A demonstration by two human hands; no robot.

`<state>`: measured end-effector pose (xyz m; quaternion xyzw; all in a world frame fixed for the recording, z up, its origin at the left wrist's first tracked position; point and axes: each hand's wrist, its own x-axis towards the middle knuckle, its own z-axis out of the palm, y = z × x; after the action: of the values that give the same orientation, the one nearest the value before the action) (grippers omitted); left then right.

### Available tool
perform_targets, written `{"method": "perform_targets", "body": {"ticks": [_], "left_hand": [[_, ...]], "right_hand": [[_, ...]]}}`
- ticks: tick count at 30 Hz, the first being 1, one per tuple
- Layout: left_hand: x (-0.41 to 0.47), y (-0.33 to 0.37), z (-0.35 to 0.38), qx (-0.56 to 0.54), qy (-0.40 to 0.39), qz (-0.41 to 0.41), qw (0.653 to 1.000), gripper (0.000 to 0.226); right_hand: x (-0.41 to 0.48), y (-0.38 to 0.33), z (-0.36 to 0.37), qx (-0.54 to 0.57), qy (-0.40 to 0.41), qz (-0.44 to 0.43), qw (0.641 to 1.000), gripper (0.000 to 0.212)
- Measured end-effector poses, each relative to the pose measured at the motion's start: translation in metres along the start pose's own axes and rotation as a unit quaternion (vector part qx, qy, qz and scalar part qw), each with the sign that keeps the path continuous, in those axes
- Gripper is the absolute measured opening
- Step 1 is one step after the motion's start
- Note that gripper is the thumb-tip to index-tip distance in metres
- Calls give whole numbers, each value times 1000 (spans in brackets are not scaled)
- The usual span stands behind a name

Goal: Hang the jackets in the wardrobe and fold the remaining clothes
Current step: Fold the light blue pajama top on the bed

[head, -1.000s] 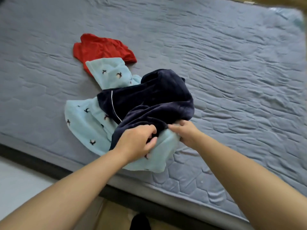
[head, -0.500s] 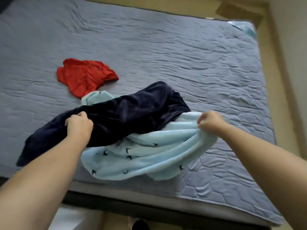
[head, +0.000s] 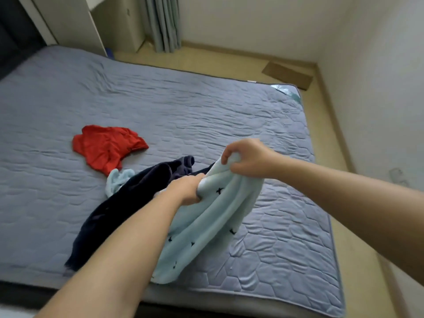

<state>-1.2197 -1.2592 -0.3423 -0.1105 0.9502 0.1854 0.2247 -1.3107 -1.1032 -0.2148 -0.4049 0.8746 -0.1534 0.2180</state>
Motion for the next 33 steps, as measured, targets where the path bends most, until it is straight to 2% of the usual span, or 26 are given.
{"method": "perform_targets", "body": {"ticks": [2,3,7,12,15,17,20,22,23,25,28,31,33], "left_hand": [[-19,10,-23,7,48,-31,998,16],[-29,16,-33,-6,82,-37,996,10],[-72,54,-80,-81,218,-27,972,14],[-137,111,-160,-103,355,35,929,14],[-166,142,-207,-126,439,75,886,15],[-177,162,-232,-135,462,76,873,19],[-176,181,-240,-143,433,58,888,15],[-163,185,-223,-140,395,36,907,24],[-153,184,-208,-139,369,24,919,26],[-127,176,-167,-155,314,-1,937,7],[-90,154,-87,-189,236,-14,953,15],[-65,128,5,-199,82,0,976,9],[-48,104,62,-163,-37,2,986,3]], "right_hand": [[-20,-7,-36,-6,16,-29,999,26],[-31,-9,-53,-15,21,-40,999,26],[-78,-10,-127,-58,50,-38,996,29],[-143,-18,-216,-46,108,-45,992,27],[-168,-22,-257,-28,173,-54,983,23],[-178,-20,-273,7,221,-44,974,19],[-177,-9,-269,46,260,-24,964,14],[-169,4,-246,63,257,3,964,13],[-163,12,-229,71,245,19,967,14],[-148,33,-187,85,205,46,974,15],[-124,66,-113,93,138,78,983,11],[-100,103,-27,80,57,123,988,11],[-85,126,37,51,-10,145,988,14]]}}
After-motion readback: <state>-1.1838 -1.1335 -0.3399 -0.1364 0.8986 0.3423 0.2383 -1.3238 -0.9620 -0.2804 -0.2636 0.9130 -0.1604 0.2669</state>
